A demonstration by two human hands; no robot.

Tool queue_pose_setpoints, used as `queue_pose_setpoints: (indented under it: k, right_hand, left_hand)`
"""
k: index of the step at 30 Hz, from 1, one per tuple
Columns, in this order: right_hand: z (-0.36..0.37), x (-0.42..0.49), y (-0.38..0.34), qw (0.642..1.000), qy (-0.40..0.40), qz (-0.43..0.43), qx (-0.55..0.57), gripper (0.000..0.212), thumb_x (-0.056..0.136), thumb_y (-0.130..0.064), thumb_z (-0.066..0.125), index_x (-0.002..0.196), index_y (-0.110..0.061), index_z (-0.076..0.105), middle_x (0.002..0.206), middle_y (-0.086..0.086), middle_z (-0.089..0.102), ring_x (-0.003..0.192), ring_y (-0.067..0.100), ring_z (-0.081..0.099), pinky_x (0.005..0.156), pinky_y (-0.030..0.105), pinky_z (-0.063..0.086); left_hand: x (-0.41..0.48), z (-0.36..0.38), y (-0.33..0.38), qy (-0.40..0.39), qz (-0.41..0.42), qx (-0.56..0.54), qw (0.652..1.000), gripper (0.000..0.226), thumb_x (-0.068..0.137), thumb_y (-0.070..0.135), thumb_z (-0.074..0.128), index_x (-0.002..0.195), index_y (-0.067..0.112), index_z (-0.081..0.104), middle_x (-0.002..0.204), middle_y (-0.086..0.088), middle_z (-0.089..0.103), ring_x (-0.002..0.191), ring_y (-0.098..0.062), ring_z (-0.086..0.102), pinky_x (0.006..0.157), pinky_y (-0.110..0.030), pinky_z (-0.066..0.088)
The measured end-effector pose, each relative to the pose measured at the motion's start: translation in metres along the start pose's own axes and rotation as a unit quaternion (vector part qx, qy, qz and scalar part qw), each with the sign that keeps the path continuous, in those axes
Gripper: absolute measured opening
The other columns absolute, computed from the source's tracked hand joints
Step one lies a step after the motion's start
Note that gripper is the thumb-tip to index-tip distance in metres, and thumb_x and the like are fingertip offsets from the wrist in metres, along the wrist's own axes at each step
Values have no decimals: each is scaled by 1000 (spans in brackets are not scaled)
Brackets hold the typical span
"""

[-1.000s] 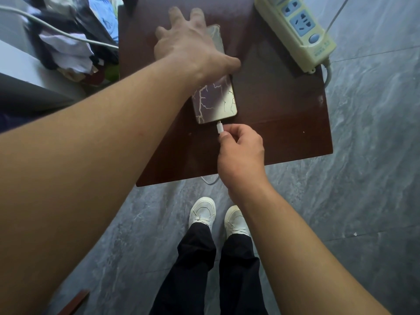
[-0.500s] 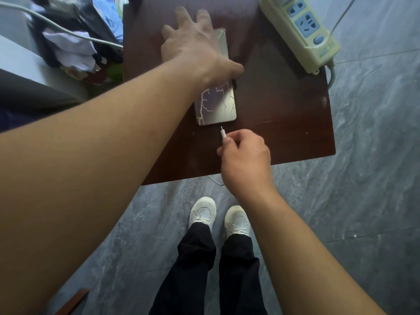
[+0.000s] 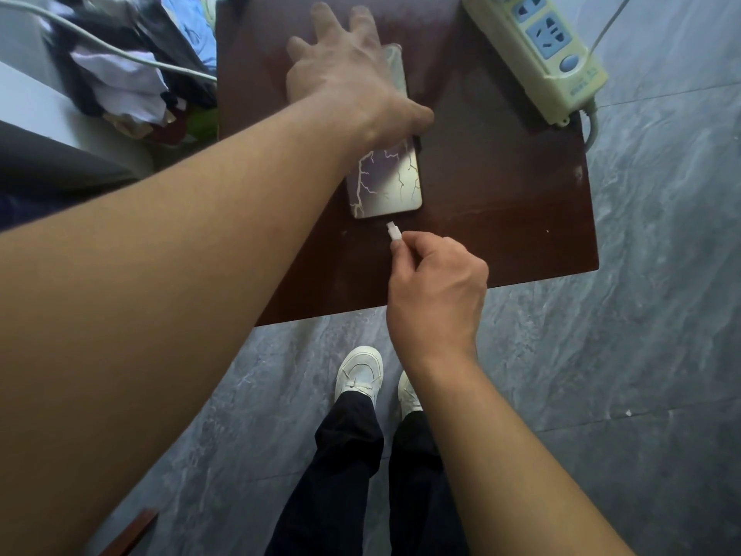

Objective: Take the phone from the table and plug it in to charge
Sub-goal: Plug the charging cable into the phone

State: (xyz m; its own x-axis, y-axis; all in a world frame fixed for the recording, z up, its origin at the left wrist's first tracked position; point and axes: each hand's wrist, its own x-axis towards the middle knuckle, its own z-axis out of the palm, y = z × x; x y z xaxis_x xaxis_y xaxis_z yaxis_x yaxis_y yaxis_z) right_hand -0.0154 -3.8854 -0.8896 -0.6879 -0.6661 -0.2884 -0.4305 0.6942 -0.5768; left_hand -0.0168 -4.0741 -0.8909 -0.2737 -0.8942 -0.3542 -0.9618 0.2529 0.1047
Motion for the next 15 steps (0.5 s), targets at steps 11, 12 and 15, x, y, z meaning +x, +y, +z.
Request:
queue_pose_setpoints:
  k: [11, 12, 15]
  right_hand:
    - [15, -3, -2, 990, 71, 36, 120, 9, 94, -17, 69, 96, -12, 75, 86, -2, 73, 78, 10, 65, 72, 28, 55]
    - [15, -3, -2, 988, 70, 42, 130, 8, 94, -17, 70, 95, -12, 75, 85, -2, 73, 78, 10, 66, 72, 30, 56]
    - [16, -3, -3, 984, 72, 62, 148, 7, 94, -20, 70, 94, -15, 75, 85, -5, 72, 78, 9, 66, 74, 32, 57]
  left_hand:
    - [3, -1, 0, -3, -18, -36, 999, 116, 57, 76, 73, 153, 24, 33, 154, -12, 35, 137, -44, 41, 93, -50, 51]
    - [3, -1, 0, -3, -18, -36, 999, 116, 57, 76, 73, 153, 24, 33, 155, -12, 35, 137, -44, 41, 93, -50, 51]
    - [4, -1, 0, -5, -19, -36, 999, 116, 56, 76, 73, 152, 25, 33, 154, -11, 35, 136, -42, 42, 89, -48, 51]
